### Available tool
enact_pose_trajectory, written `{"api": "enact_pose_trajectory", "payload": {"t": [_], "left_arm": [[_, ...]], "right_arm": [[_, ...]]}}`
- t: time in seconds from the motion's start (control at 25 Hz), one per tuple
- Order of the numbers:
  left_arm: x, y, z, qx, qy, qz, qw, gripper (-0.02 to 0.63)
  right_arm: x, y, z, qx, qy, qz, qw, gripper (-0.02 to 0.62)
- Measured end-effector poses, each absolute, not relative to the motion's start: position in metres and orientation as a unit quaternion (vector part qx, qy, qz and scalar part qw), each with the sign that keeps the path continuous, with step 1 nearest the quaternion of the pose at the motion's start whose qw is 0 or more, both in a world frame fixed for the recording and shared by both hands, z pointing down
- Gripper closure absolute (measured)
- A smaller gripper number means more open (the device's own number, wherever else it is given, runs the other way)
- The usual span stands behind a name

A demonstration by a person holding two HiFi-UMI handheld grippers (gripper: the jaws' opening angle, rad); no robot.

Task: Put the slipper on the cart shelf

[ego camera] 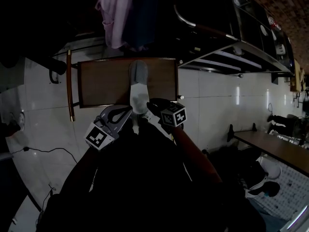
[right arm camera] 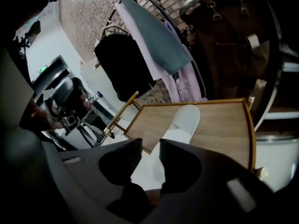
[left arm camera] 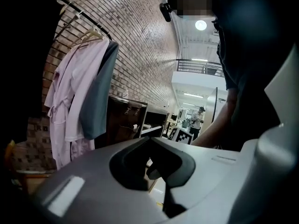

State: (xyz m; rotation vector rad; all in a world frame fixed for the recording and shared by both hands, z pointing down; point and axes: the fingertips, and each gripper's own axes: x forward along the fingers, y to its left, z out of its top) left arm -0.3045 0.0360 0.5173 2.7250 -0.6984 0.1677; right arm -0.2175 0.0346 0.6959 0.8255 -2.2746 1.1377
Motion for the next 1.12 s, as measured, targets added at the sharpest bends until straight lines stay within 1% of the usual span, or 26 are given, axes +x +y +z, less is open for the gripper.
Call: {"api": "enact_pose_trajectory", "payload": {"t": [0.12,0.16,0.28,0.48,0.72,0.84,0.92,0.96,1.0,1.12], "left_arm": [[-0.298,0.033,0.521,0.95,-0.255,0.064,0.166,0.606],[-0.296,0.033,0.521,0.949,-0.258,0.068,0.167,0.606],[-0.294,0.033,0.523,0.946,-0.268,0.077,0.165,0.606],[-0.3,0.034,0.523,0.935,-0.3,0.085,0.171,0.606],[-0.31,0.046,0.531,0.921,-0.329,0.096,0.185,0.606],[-0.318,0.048,0.535,0.914,-0.344,0.101,0.191,0.606],[-0.321,0.05,0.534,0.911,-0.351,0.102,0.19,0.606],[-0.322,0.052,0.533,0.91,-0.354,0.103,0.19,0.606],[-0.323,0.052,0.533,0.909,-0.357,0.104,0.191,0.606],[-0.326,0.05,0.533,0.907,-0.362,0.104,0.189,0.606]], "right_arm": [[-0.211,0.032,0.741,0.285,-0.801,0.468,0.242,0.394],[-0.21,0.034,0.755,0.276,-0.793,0.482,0.25,0.379],[-0.202,0.034,0.791,0.264,-0.771,0.512,0.273,0.377],[-0.201,0.027,0.824,0.246,-0.749,0.546,0.284,0.377],[-0.208,0.035,0.849,0.216,-0.723,0.587,0.293,0.377],[-0.219,0.032,0.852,0.203,-0.717,0.606,0.279,0.377],[-0.222,0.027,0.853,0.206,-0.715,0.611,0.27,0.389],[-0.222,0.027,0.852,0.208,-0.715,0.611,0.268,0.418],[-0.222,0.026,0.851,0.209,-0.717,0.61,0.266,0.467],[-0.225,0.022,0.841,0.207,-0.72,0.617,0.24,0.507]]}}
